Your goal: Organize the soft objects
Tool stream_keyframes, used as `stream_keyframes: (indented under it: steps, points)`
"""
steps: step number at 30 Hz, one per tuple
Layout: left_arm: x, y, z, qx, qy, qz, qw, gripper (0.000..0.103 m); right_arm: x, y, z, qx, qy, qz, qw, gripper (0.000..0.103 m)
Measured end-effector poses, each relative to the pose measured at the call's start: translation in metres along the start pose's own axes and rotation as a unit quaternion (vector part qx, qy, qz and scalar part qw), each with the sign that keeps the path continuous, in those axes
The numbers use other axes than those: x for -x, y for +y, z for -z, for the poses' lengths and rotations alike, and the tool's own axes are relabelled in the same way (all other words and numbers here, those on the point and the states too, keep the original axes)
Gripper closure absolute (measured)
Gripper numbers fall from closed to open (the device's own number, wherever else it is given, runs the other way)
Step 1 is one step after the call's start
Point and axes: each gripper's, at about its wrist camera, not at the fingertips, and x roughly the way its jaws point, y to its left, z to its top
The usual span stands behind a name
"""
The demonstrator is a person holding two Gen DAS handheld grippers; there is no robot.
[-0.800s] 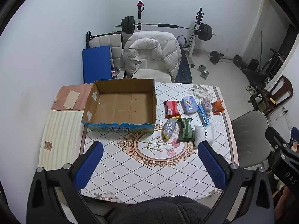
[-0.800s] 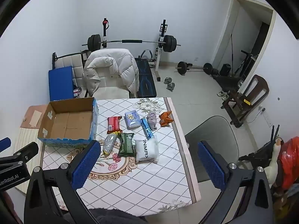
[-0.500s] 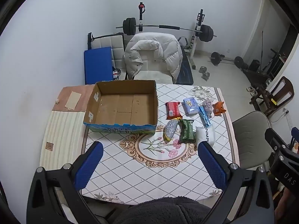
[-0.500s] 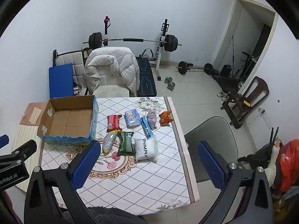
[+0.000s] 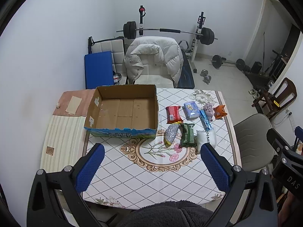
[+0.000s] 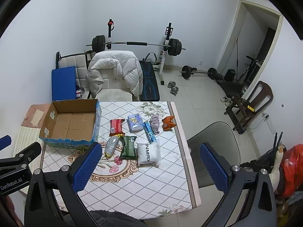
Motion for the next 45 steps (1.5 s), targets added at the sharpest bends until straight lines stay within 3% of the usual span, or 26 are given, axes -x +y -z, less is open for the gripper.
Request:
stream_keyframes:
  steps: [45]
  points:
    - [0.018, 0.001, -0.004, 0.006, -0.034, -0.002, 0.9994, 0.0, 0.028, 0.011, -0.01, -0.001, -0.029, -0.014, 0.999, 0.0]
